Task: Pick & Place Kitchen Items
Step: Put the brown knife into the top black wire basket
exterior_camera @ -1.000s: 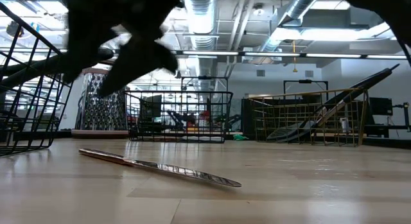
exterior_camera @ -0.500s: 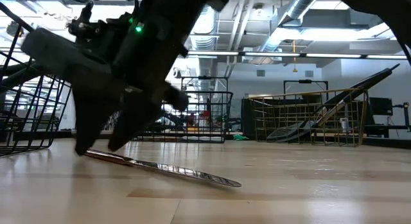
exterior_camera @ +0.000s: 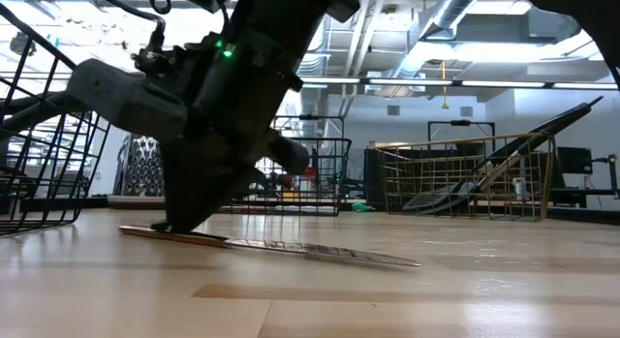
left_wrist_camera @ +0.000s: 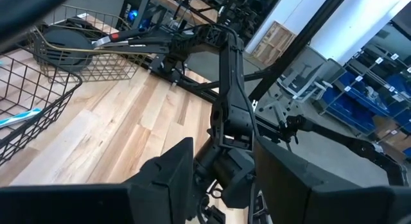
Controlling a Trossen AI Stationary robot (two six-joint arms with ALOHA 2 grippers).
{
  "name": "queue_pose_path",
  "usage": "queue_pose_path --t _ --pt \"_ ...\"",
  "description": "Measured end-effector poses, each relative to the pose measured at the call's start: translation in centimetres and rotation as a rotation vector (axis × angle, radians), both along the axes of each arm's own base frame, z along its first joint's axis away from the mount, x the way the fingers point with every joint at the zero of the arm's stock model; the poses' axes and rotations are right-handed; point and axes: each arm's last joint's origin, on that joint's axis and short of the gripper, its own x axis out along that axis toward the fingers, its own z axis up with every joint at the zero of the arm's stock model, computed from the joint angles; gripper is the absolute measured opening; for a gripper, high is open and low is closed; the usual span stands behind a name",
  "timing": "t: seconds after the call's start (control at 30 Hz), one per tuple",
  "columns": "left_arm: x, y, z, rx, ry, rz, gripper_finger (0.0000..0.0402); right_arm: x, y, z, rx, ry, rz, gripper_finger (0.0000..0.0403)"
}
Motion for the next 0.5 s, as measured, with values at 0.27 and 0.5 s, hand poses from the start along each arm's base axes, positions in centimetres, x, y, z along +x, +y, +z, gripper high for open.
queue_pose_path --t 0.27,0.5 --pt "0.0 0.0 0.0 -0.003 0.0 0.001 0.0148 -1.4 0.7 0.4 -0.027 0.092 0.002 0.0006" --pt "0.0 0.0 0.0 -0.002 0.0 0.002 0.0148 -3.5 2.4 1.7 -0.083 0.178 0.04 0.0002"
